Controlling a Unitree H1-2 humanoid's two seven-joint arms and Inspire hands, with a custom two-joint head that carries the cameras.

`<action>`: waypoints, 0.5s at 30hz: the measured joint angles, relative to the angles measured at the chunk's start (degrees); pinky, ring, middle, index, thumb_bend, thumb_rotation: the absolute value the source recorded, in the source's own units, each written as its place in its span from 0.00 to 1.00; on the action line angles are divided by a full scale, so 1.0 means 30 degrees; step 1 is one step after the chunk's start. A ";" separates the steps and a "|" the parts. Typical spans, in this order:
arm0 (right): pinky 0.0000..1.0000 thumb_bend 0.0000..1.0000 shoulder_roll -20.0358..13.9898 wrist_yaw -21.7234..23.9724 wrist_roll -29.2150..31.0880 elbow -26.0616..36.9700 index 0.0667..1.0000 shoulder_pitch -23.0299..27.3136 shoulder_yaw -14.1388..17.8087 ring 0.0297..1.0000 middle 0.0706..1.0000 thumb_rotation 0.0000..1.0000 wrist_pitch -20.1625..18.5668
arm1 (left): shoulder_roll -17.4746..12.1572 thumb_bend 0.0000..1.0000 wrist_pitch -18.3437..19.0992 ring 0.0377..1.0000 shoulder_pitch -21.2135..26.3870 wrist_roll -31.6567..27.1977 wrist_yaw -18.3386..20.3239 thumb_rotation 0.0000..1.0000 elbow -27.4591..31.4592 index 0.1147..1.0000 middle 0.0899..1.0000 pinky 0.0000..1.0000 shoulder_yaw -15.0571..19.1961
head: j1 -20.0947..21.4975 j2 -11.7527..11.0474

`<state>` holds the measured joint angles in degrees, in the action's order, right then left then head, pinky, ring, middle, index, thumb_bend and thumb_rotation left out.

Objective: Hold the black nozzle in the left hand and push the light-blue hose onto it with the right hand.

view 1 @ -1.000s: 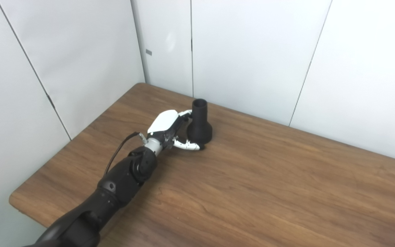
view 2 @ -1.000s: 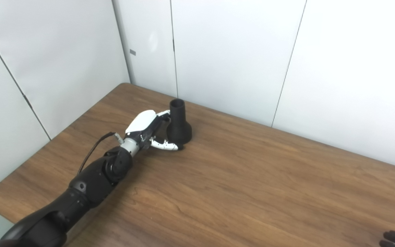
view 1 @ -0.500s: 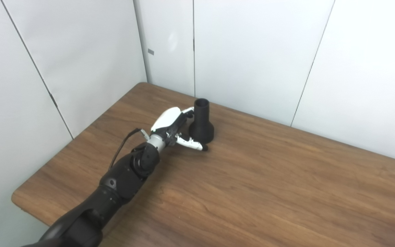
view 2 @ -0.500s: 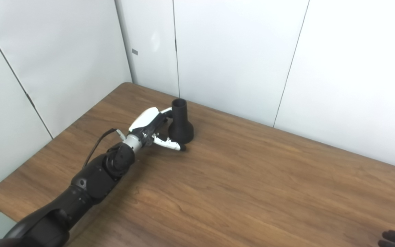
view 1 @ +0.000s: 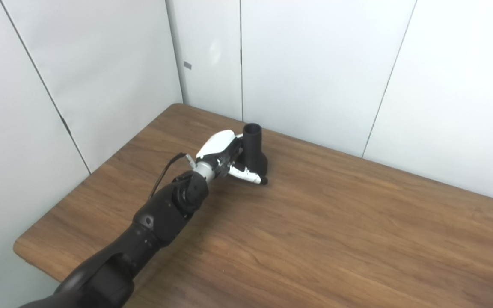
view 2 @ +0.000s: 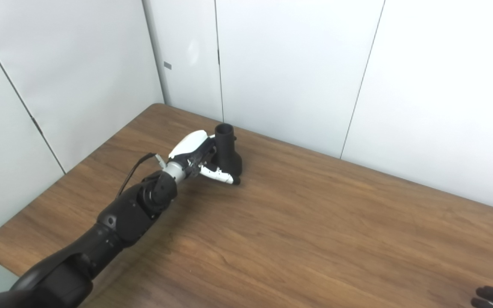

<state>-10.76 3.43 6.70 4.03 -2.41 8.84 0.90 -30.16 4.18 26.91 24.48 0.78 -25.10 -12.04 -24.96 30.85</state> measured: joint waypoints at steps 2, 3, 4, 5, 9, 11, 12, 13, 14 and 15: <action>0.50 0.53 0.0000 0.0014 -0.0002 0.0035 0.57 -0.0034 -0.0003 0.61 0.62 0.46 -0.0032 | 0.0001 1.00 0.0032 0.82 0.0019 0.0053 0.0004 0.23 -0.0001 0.84 0.82 0.75 -0.0093 | 0.0000 0.0000; 0.50 0.53 0.0000 0.0014 -0.0003 0.0062 0.57 -0.0048 -0.0004 0.61 0.62 0.46 -0.0065 | 0.0000 1.00 0.0032 0.82 0.0033 0.0085 0.0004 0.23 -0.0013 0.84 0.82 0.75 -0.0147 | 0.0000 0.0000; 0.50 0.53 -0.0001 0.0014 -0.0011 0.0079 0.57 -0.0060 -0.0005 0.61 0.62 0.46 -0.0076 | 0.0000 1.00 0.0032 0.81 0.0056 0.0113 0.0004 0.23 -0.0033 0.84 0.81 0.74 -0.0190 | 0.0000 0.0000; 0.50 0.53 -0.0002 0.0013 -0.0017 0.0081 0.57 -0.0064 -0.0004 0.61 0.62 0.46 -0.0083 | 0.0001 1.00 0.0031 0.80 0.0092 0.0144 0.0004 0.23 -0.0056 0.83 0.80 0.73 -0.0230 | 0.0000 0.0000; 0.51 0.51 -0.0004 0.0014 -0.0043 0.0201 0.58 -0.0108 -0.0012 0.62 0.63 0.45 -0.0160 | -0.0004 1.00 0.0024 0.78 0.0214 0.0249 0.0004 0.23 -0.0183 0.81 0.78 0.72 -0.0343 | 0.0030 0.0030; 0.52 0.51 -0.0002 0.0033 -0.0043 0.0284 0.59 -0.0157 -0.0025 0.63 0.63 0.44 -0.0222 | -0.0004 1.00 -0.0097 0.74 0.0239 0.0366 -0.0007 0.19 -0.0288 0.78 0.75 0.69 -0.0376 | 0.0030 0.0030; 0.52 0.51 -0.0006 0.0044 -0.0043 0.0331 0.59 -0.0161 -0.0024 0.63 0.63 0.44 -0.0293 | -0.0004 1.00 -0.0165 0.72 0.0315 0.0462 -0.0051 0.19 -0.0469 0.77 0.73 0.68 -0.0429 | 0.0030 0.0088; 0.52 0.51 -0.0008 0.0057 -0.0043 0.0391 0.59 -0.0166 -0.0024 0.63 0.63 0.44 -0.0396 | -0.0005 1.00 -0.0198 0.71 0.0422 0.0607 -0.0099 0.18 -0.0660 0.76 0.72 0.67 -0.0510 | 0.0030 0.0088; 0.52 0.50 -0.0008 0.0073 -0.0042 0.0432 0.59 -0.0171 -0.0025 0.63 0.63 0.44 -0.0466 | -0.0004 1.00 -0.0202 0.70 0.0506 0.0833 -0.0100 0.18 -0.0766 0.76 0.71 0.66 -0.0597 | 0.0059 0.0117; 0.53 0.50 -0.0009 0.0089 -0.0043 0.0448 0.59 -0.0174 -0.0025 0.63 0.64 0.44 -0.0520 | -0.0002 1.00 -0.0206 0.69 0.0531 0.0953 -0.0118 0.18 -0.0788 0.75 0.70 0.65 -0.0651 | 0.0059 0.0117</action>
<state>-10.79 3.70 6.57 5.37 -2.94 8.77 -0.66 -30.16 3.56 28.50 27.34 0.42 -27.47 -14.00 -24.79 31.20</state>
